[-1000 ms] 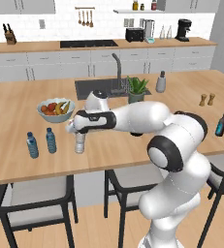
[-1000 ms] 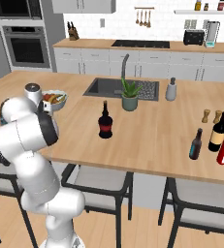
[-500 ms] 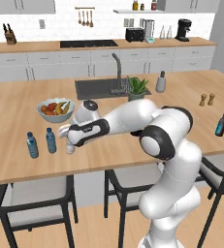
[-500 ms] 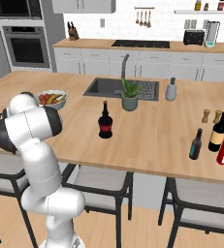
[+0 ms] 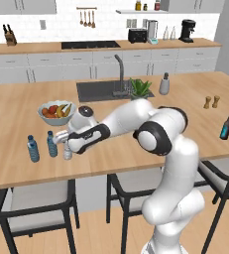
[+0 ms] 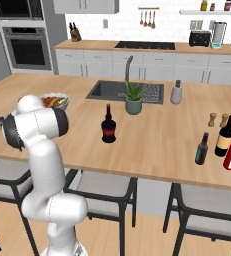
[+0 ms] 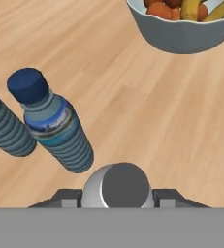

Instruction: Move the plastic bottles in the middle to the plastics group, and the glass bottles in the middle to the glass group.

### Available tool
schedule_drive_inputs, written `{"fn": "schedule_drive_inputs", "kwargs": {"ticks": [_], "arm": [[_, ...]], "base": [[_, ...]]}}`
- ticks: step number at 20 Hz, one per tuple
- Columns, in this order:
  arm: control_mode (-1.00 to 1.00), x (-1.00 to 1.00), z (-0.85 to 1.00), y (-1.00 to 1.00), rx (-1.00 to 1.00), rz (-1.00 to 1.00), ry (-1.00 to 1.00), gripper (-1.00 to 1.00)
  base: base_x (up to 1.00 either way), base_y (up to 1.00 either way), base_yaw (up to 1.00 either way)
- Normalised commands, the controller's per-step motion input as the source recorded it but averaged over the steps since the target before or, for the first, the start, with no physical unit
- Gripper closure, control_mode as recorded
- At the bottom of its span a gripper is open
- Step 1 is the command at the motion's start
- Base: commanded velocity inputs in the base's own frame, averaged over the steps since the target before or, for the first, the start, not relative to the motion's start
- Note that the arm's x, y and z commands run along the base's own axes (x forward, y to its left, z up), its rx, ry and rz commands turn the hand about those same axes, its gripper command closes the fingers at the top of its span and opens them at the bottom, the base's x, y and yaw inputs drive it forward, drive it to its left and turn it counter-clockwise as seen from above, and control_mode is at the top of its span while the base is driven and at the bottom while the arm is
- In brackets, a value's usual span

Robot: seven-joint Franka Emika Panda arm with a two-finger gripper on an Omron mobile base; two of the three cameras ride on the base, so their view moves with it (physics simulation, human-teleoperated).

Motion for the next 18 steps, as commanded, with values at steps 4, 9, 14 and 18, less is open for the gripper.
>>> {"fn": "schedule_drive_inputs", "kwargs": {"ticks": [4,9,14,18], "arm": [[-1.0,0.06,-0.27,0.2,0.0,0.04,0.0,1.0],[-1.0,-0.03,-0.35,0.08,-0.02,0.04,0.01,1.0],[-1.0,-0.18,-0.4,0.01,-0.05,0.05,0.0,-1.0],[-1.0,-0.19,-0.06,-0.04,0.0,0.04,-0.08,-1.0]], "base": [[0.0,0.0,0.0],[0.0,0.0,0.0],[0.0,0.0,0.0],[0.0,0.0,0.0]]}}
